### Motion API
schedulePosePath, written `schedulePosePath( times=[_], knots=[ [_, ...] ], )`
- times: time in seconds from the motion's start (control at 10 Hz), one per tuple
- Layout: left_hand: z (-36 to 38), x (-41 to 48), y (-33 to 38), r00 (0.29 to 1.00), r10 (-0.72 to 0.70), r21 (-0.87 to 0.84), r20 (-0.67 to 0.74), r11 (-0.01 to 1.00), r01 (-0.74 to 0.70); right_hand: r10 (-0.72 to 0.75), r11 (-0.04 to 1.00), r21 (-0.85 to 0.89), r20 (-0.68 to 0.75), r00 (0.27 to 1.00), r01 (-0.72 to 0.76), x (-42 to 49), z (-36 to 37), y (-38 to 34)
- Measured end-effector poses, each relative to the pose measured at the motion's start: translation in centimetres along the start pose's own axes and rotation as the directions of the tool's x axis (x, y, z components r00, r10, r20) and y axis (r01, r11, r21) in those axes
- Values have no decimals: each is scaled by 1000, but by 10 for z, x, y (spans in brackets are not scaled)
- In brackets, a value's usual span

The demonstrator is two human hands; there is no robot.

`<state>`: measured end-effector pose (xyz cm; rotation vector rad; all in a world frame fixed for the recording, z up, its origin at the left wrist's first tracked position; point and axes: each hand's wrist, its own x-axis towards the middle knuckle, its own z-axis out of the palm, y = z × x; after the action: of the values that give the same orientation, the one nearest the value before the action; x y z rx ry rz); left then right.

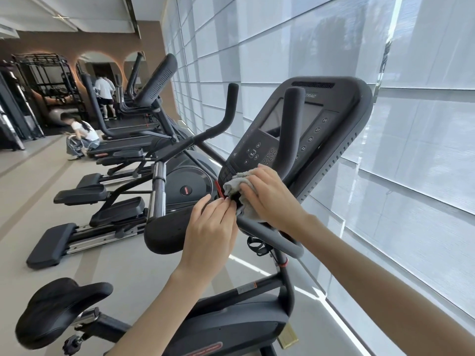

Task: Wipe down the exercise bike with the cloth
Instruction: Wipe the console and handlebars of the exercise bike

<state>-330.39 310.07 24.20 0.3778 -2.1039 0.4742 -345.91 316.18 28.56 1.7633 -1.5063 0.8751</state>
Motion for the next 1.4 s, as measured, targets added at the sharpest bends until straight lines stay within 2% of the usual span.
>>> schedulePosePath(
  times=[0.1, 0.2, 0.3, 0.4, 0.5, 0.6, 0.7, 0.8, 0.9, 1.0, 1.1, 1.2, 1.3, 1.4],
  knots=[
    [1, 0, -1, 1000, 5, -5, -13, 1000, -5, 30, 997, -65, -55, 998, -33, 25, -31, 17],
    [3, 1, -1, 1000, -1, -3, -20, 1000, 1, -63, 972, -236, -180, 982, 20, 64, -65, 46],
    [3, 0, 0, 999, -6, -9, -34, 1000, 6, -170, 881, -468, -170, 971, 72, 83, -76, 72],
    [5, 1, 0, 999, -7, -8, -45, 1000, 7, -110, 807, -586, -27, 994, 73, 79, -65, 83],
    [5, 0, 0, 999, -16, -12, -39, 1000, 16, -151, 783, -614, -37, 988, 97, 73, -51, 82],
    [2, 0, 0, 1000, -14, -28, -19, 1000, 14, -187, 740, -642, 95, 978, 204, 53, -29, 70],
    [1, 0, 0, 1000, -22, -23, -5, 999, 22, -119, 746, -635, 169, 978, 200, 36, -11, 54],
    [0, -1, 1, 1000, -18, -22, 6, 1000, 18, -115, 840, -525, 78, 990, 139, 27, -2, 41],
    [0, -1, 0, 1000, -18, -10, 25, 1000, 18, 16, 924, -382, 44, 999, 2, 13, 8, 24],
    [2, -1, 1, 999, -22, -7, 24, 1000, 22, 124, 981, -147, -41, 991, -129, 11, 7, 12],
    [3, -2, 0, 1000, -16, -18, 22, 1000, 16, 302, 938, 244, -217, 928, -248, 20, -10, 8],
    [3, -2, -2, 1000, -9, -27, 18, 1000, 10, 373, 927, 244, -505, 778, -286, 39, -37, 21],
    [4, -2, -1, 1000, -12, -18, 22, 1000, 12, 190, 961, -31, -643, 742, -274, 61, -58, 52],
    [2, -1, 0, 1000, -13, -13, 28, 1000, 13, 133, 948, -215, -405, 905, -236, 62, -50, 75]
  ],
)
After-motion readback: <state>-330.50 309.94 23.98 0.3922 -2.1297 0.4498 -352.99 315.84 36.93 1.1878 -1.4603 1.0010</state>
